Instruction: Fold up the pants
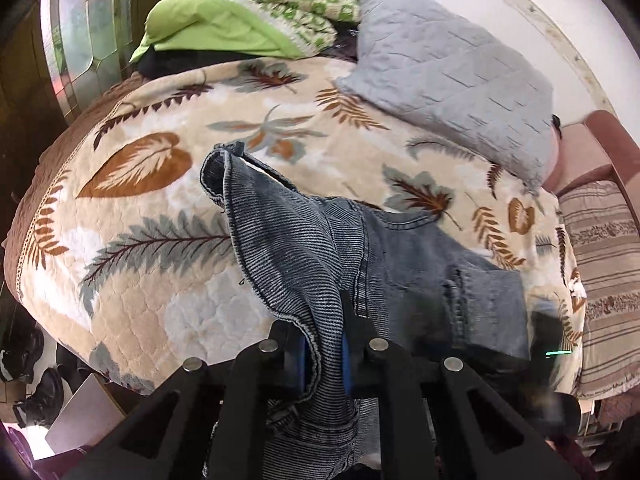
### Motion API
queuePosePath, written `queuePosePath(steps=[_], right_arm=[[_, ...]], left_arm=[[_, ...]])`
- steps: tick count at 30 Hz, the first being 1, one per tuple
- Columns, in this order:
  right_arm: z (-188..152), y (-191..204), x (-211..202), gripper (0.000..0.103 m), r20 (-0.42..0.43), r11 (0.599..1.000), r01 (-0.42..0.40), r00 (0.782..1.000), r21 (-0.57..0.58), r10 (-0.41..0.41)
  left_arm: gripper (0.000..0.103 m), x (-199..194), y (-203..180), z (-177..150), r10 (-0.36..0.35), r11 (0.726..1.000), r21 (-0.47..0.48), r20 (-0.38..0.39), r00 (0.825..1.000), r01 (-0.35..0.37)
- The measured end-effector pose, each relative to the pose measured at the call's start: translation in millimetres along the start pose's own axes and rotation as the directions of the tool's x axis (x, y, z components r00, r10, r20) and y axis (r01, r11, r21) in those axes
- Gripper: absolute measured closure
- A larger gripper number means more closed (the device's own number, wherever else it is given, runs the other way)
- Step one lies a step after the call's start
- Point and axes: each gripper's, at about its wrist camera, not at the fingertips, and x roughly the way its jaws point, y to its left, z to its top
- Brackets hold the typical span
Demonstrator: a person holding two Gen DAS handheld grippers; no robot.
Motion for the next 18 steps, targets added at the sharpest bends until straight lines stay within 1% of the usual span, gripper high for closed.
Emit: queuePosePath(steps=[1, 2, 4, 5, 6, 8, 10, 13, 14, 16, 18], right_arm=[[-3.0, 1.3, -1.9, 0.067, 0.057, 0.999, -0.001, 0.998, -0.035, 0.003], [-2.5, -1.0, -3.5, 0.067, 0.047, 1.000, -0.017, 0.999, -0.026, 0.018], [1.6, -14.1, -14.0, 0.070, 0.027, 0.996, -0.072, 0.997, 0.047, 0.070], [2.9, -23.0, -23.9, 0.070, 0.049, 0.992, -0.092, 0.995, 0.083, 0.088], [3.1, -34.5, -40.4, 0.070, 0.100, 0.988, -0.108, 0.990, 0.111, 0.097], [3.0, -55.5, -68.1, 0.070, 0.165, 0.977, -0.139, 0.980, 0.159, 0.113], [0.3, -79.1, -99.2, 0.070, 0.231, 0.964, -0.166, 0.966, 0.209, 0.116], [-6.2, -108.7, -142.0, 0.070, 0.317, 0.948, -0.173, 0.945, 0.266, 0.083], [-8.3, -118.5, -155.3, 0.070, 0.348, 0.941, -0.176, 0.935, 0.288, 0.068], [-16.1, -137.8, -180.9, 0.070, 0.419, 0.920, -0.194, 0.907, 0.340, 0.036], [-23.8, -157.3, -203.0, 0.070, 0.468, 0.895, -0.212, 0.883, 0.393, 0.003]], left_arm=[[0.090, -3.2, -4.2, -1.1, -0.003, 1.000, 0.011, 0.001, 1.000, 0.003], [0.090, -6.3, -9.9, -2.0, -0.001, 1.000, 0.027, 0.006, 1.000, 0.001], [0.090, -13.5, -20.9, -3.5, -0.008, 0.999, 0.052, 0.013, 1.000, 0.008], [0.090, -15.6, -25.7, -3.4, -0.011, 0.998, 0.060, 0.014, 1.000, 0.010], [0.090, -18.5, -31.8, -2.9, -0.013, 0.998, 0.070, 0.016, 1.000, 0.012], [0.090, -24.8, -46.2, -2.0, -0.014, 0.996, 0.094, 0.021, 1.000, 0.012], [0.090, -30.9, -64.6, -1.0, -0.015, 0.992, 0.127, 0.023, 1.000, 0.012], [0.090, -37.4, -94.3, 0.6, -0.011, 0.985, 0.174, 0.024, 1.000, 0.007], [0.090, -39.0, -108.3, 2.1, -0.014, 0.982, 0.190, 0.017, 1.000, 0.010], [0.090, -39.7, -131.8, 4.4, -0.024, 0.976, 0.218, 0.005, 1.000, 0.023], [0.090, -37.1, -163.7, 5.3, -0.035, 0.963, 0.267, -0.009, 0.999, 0.036]])
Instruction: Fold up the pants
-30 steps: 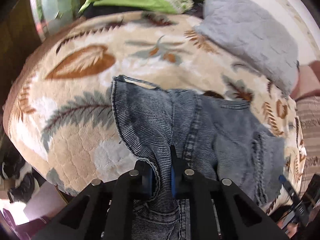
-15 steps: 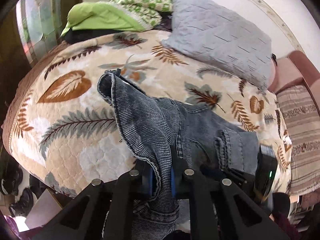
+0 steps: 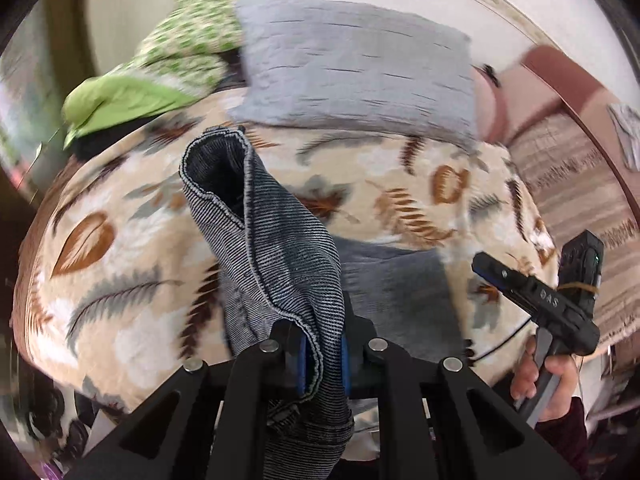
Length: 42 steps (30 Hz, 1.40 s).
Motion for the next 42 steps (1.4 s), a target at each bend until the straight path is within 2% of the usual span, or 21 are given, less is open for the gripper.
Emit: queuePosePath(steps=[3, 9, 11, 13, 14, 15, 17, 18, 19, 20, 21, 22, 24, 27, 30, 33, 35, 37, 39, 42], right_arm=[[10.3, -21.9, -31.7, 0.068, 0.062, 0.998, 0.047, 0.997, 0.047, -0.050], [19.7, -76.3, -73.2, 0.068, 0.142, 0.978, 0.074, 0.985, 0.195, -0.103], [24.4, -95.7, -85.1, 0.066, 0.161, 0.964, 0.103, 0.976, 0.243, -0.145], [26.8, -108.1, -90.4, 0.066, 0.171, 0.952, 0.108, 0.972, 0.287, -0.162], [28.5, -111.9, -90.0, 0.066, 0.171, 0.948, 0.106, 0.972, 0.300, -0.163], [28.6, -114.2, -92.9, 0.066, 0.170, 0.947, 0.104, 0.972, 0.304, -0.162], [30.7, -110.3, -88.3, 0.066, 0.170, 0.953, 0.102, 0.973, 0.286, -0.155], [32.1, -105.7, -86.0, 0.066, 0.170, 0.958, 0.101, 0.974, 0.267, -0.150], [33.4, -98.7, -79.8, 0.066, 0.168, 0.965, 0.098, 0.976, 0.245, -0.141], [32.1, -93.4, -78.8, 0.066, 0.163, 0.970, 0.090, 0.978, 0.224, -0.128], [33.1, -85.9, -71.3, 0.066, 0.149, 0.977, 0.074, 0.983, 0.201, -0.105], [30.9, -79.9, -64.9, 0.066, 0.134, 0.981, 0.060, 0.987, 0.184, -0.085], [27.6, -61.9, -45.5, 0.066, 0.084, 0.991, 0.037, 0.995, 0.131, -0.048], [20.3, -38.2, -19.2, 0.066, 0.022, 0.998, 0.013, 1.000, 0.058, -0.014], [12.0, -26.5, 7.2, 0.066, -0.032, 0.999, 0.008, 0.999, 0.033, -0.007], [6.2, -37.9, 39.4, 0.066, -0.101, 0.996, 0.055, 0.994, 0.074, -0.047], [3.4, -60.2, 57.0, 0.065, -0.123, 0.985, 0.085, 0.990, 0.152, -0.066], [-0.8, -82.1, 61.2, 0.064, -0.112, 0.967, 0.042, 0.994, 0.250, -0.015], [-2.5, -91.8, 59.0, 0.065, -0.105, 0.953, 0.000, 0.994, 0.304, 0.034], [-4.4, -89.6, 51.5, 0.065, -0.106, 0.951, 0.000, 0.994, 0.308, 0.035]], left_arm=[[0.090, 16.0, -49.2, 12.6, -0.019, 0.997, 0.074, -0.029, 0.999, 0.021], [0.090, 95.4, -142.2, 22.2, -0.077, 0.985, 0.143, -0.151, 0.986, 0.099], [0.083, 135.4, -167.6, 17.4, -0.090, 0.976, 0.173, -0.241, 0.966, 0.134], [0.081, 157.9, -174.2, 14.6, -0.104, 0.981, 0.125, -0.315, 0.943, 0.150], [0.081, 162.3, -174.3, 14.1, -0.129, 0.981, 0.097, -0.335, 0.933, 0.170], [0.081, 159.6, -173.2, 15.2, -0.147, 0.978, 0.091, -0.331, 0.932, 0.186], [0.078, 142.7, -169.0, 21.4, -0.146, 0.974, 0.126, -0.277, 0.950, 0.186], [0.069, 131.2, -165.7, 25.1, -0.133, 0.974, 0.149, -0.237, 0.962, 0.171], [0.055, 120.6, -160.7, 27.8, -0.120, 0.974, 0.167, -0.195, 0.973, 0.153], [0.047, 109.3, -153.7, 30.8, -0.106, 0.975, 0.178, -0.149, 0.983, 0.132], [0.034, 102.6, -146.8, 33.5, -0.090, 0.978, 0.180, -0.114, 0.989, 0.109], [0.031, 95.8, -135.4, 32.3, -0.065, 0.980, 0.180, -0.084, 0.994, 0.079], [0.031, 95.5, -115.7, 28.2, -0.027, 0.983, 0.181, -0.088, 0.996, 0.043], [0.031, 114.3, -84.3, 10.6, 0.054, 0.988, 0.150, -0.155, 0.986, -0.031], [0.031, 135.4, -61.6, -9.4, 0.059, 0.993, 0.111, -0.217, 0.974, -0.036], [0.031, 156.1, -59.8, -30.0, 0.053, 0.990, 0.140, -0.256, 0.965, -0.017], [0.027, 167.8, -61.3, -36.6, 0.078, 0.982, 0.189, -0.246, 0.966, -0.032], [0.018, 174.3, -59.9, -39.6, 0.100, 0.980, 0.194, -0.243, 0.965, -0.053], [0.018, 174.3, -60.5, -37.9, 0.095, 0.983, 0.174, -0.252, 0.963, -0.051], [0.018, 165.3, -57.1, -37.3, 0.080, 0.985, 0.170, -0.260, 0.962, -0.036]])
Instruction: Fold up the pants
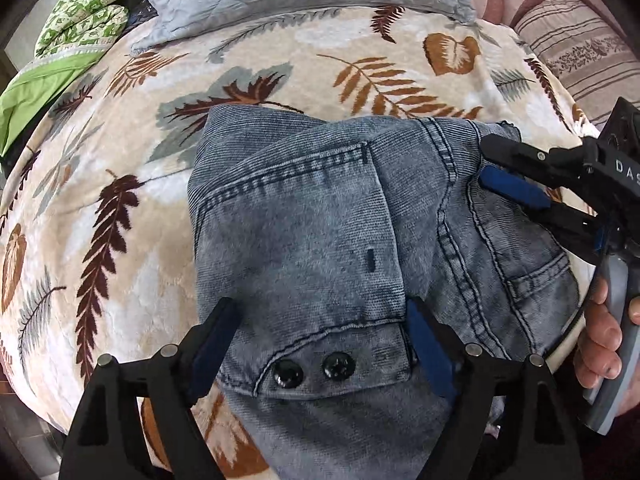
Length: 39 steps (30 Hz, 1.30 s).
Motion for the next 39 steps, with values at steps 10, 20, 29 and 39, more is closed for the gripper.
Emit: queuePosePath(steps=[10, 20, 29, 39], right_arm=[[-45.4, 55.8, -47.7, 0.045, 0.062, 0.965, 0.117, 0.993, -0.236, -0.105], [-74.5, 25.2, -31.5, 0.048, -0.076, 0.974, 0.145, 0.984, -0.174, -0.161], [-57.1, -5.9, -28.7, 0.048, -0.123, 1.000, 0.002, 0.992, 0.008, -0.001], [-51.8, 2.2, -21.3, 0.047, -0.118, 1.000, 0.011, 0.993, -0.008, -0.012]], left_arm=[[0.018, -52.4, -4.0, -44.4, -0.039, 0.998, 0.058, 0.102, 0.994, 0.033], [0.001, -0.6, 1.5, -57.1, 0.008, 1.000, 0.002, -0.048, 0.999, -0.008], [0.000, 16.6, 15.4, -58.9, -0.053, 0.996, -0.074, -0.092, 0.994, 0.046], [0.000, 18.2, 4.6, -51.5, 0.040, 0.998, -0.035, -0.111, 0.993, -0.044]])
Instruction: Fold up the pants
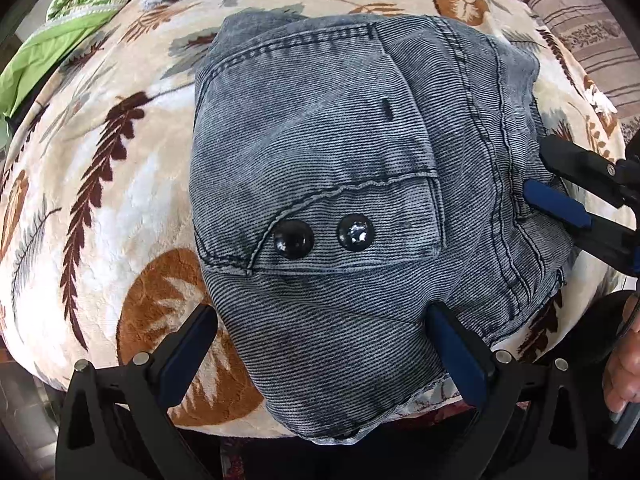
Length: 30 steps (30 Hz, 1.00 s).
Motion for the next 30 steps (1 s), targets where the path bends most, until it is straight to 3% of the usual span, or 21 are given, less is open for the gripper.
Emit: queuePosePath(steps=[8, 13, 16, 20, 24, 27, 30], right_arm=[[-5.1, 1.3, -6.4, 0.047, 0.020, 1.000, -0.003, 1.000, -0.013, 0.003], [-17.2, 25.4, -18.2, 0.046, 0.085, 0.990, 0.065, 0.995, -0.127, -0.054], [-21.9, 45.5, -25.6, 0.046, 0.146, 0.975, 0.054, 0.989, -0.216, -0.022], [-21.7, 55.2, -27.6, 0.046, 0.192, 0.969, 0.044, 0.981, -0.245, 0.004], [-16.8, 58.0, -20.7, 0.046, 0.202, 0.966, 0.077, 0.979, -0.246, -0.027], [-11.7, 52.8, -11.5, 0.046, 0.176, 0.971, 0.094, 0.983, -0.221, -0.055], [-5.8, 42.9, 4.9, 0.046, 0.134, 0.971, 0.157, 0.982, -0.180, -0.134]], left_arm=[[0.000, -13.7, -10.8, 13.6, 0.031, 0.999, -0.018, -0.071, 0.997, -0.032], [0.000, -57.0, -6.4, 28.3, 0.052, 0.998, -0.035, 0.069, 0.996, -0.049], [0.000, -66.2, -0.4, 42.5, 0.106, 0.994, -0.043, 0.108, 0.988, -0.102], [0.000, -57.2, 11.3, 61.2, 0.183, 0.983, -0.055, 0.112, 0.977, -0.177], [0.000, -33.2, 20.7, 70.1, 0.221, 0.974, -0.064, 0.084, 0.972, -0.216], [0.000, -8.7, 25.3, 73.1, 0.201, 0.978, -0.054, 0.026, 0.979, -0.200], [0.000, -1.5, 27.8, 74.4, 0.175, 0.982, -0.078, 0.045, 0.984, -0.171]])
